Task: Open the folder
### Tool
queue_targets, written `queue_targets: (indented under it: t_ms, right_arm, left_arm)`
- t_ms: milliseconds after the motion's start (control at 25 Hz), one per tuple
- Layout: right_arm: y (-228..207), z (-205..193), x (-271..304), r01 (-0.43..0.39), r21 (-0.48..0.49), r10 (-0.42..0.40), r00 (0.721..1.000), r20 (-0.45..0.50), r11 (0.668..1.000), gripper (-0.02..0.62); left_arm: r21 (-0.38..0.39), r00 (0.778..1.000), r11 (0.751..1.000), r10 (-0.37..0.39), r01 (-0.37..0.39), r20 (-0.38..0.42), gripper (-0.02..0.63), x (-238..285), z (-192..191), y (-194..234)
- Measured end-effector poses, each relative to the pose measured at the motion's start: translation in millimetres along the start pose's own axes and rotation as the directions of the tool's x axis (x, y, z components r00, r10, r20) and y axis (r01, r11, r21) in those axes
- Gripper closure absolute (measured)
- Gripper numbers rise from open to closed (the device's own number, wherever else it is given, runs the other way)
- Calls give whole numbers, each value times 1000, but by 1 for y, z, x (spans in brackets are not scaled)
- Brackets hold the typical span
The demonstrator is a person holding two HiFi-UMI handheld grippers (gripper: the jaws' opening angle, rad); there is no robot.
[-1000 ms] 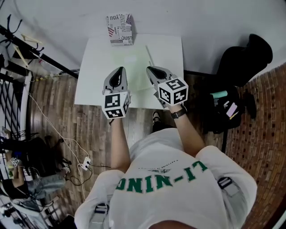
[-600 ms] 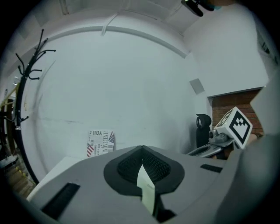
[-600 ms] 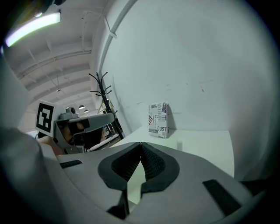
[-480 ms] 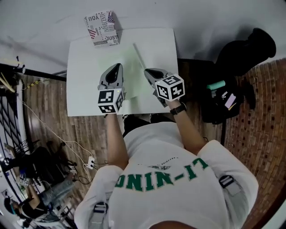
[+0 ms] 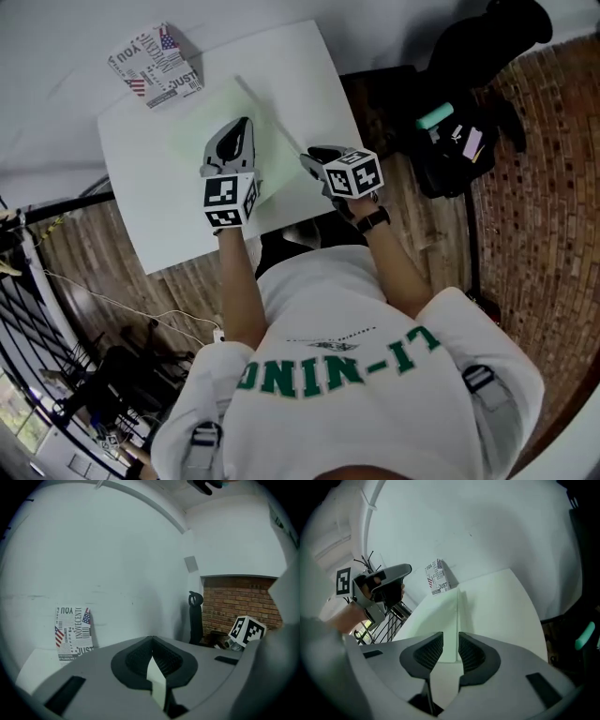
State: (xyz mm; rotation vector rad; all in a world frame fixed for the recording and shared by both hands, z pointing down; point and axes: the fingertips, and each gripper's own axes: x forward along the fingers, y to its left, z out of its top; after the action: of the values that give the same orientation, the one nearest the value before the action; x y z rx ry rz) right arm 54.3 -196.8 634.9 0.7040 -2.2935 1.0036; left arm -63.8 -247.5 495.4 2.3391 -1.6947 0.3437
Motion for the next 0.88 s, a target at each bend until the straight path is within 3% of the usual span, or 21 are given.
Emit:
queue_targets:
  t_ms: [280,560,680,880]
  right_arm:
    - [-8,-42,11,20,134,-11,998,-64,991,406]
    - [-7,-53,16,18,277,1,998,-65,961,407]
    - [-6,-55,18,-5,347,23,999,-47,938,426]
    - [-13,-57,19,-7,466,7,1000,2,885,522]
  left_arm:
    - [-2,995,995,-98,98,-35,592,16,-16,-12]
    - [-9,990,992,-128,128,-52,592,22,-25,-12]
    - [-7,990,991,-132,132,-56,592,22,-26,-13]
    - [-25,991,993,-119,118,-54,592,18,-26,-10]
